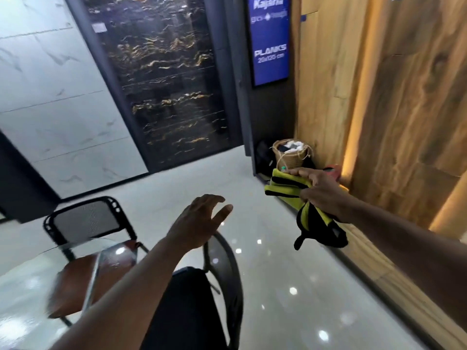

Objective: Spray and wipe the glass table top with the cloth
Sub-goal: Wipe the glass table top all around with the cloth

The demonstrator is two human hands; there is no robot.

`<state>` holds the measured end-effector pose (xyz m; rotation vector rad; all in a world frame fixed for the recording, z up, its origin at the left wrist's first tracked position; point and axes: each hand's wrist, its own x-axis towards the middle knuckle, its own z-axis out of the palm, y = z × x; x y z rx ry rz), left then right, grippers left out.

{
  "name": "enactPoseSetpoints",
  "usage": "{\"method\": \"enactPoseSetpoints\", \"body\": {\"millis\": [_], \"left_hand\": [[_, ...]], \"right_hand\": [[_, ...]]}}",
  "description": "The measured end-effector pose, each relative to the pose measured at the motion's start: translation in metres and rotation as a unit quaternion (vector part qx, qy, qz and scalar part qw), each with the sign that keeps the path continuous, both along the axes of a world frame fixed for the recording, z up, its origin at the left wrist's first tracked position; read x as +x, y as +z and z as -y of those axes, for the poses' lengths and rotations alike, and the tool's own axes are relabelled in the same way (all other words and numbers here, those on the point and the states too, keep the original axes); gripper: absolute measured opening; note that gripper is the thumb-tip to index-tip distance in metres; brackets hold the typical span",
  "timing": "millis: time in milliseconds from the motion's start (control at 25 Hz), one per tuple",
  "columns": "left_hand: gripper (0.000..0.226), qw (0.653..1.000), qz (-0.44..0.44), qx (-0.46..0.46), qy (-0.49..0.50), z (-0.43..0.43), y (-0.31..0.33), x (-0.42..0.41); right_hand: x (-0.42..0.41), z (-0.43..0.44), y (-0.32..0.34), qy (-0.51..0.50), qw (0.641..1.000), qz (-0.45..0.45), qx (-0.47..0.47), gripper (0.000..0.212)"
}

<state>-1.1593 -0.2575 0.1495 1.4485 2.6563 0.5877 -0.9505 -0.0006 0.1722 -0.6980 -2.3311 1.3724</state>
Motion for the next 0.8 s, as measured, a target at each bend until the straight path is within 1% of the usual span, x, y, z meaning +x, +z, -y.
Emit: {"method": "enactPoseSetpoints", "body": {"millis": [160, 360, 440, 560, 680, 800], "left_hand": [[0.056, 0.999, 0.008, 0.040, -0.012, -0.106, -0.003, 0.016], [0.035, 0.998, 0.014, 0.065, 0.001, -0.189, -0.021, -0.013], [0.031, 0.997, 0.016, 0.074, 0.010, -0.218, -0.035, -0.039], [0.034, 0.996, 0.026, 0.085, 0.024, -0.260, -0.064, -0.092], [0.039, 0.993, 0.042, 0.097, 0.048, -0.292, -0.073, -0.157], [0.042, 0.993, 0.025, 0.097, 0.061, -0.324, -0.066, -0.225]], "right_hand": [[0.022, -0.104, 0.009, -0.014, 1.000, -0.017, 0.003, 0.072], [-0.008, -0.172, 0.001, 0.007, 0.999, -0.029, -0.014, 0.069], [-0.039, -0.199, -0.014, 0.011, 1.000, -0.018, -0.015, 0.070], [-0.105, -0.237, -0.032, 0.018, 0.999, -0.016, -0.029, 0.073], [-0.181, -0.273, -0.030, 0.025, 1.000, -0.009, 0.008, 0.072], [-0.253, -0.309, -0.016, 0.041, 0.999, -0.006, 0.025, 0.068]]}}
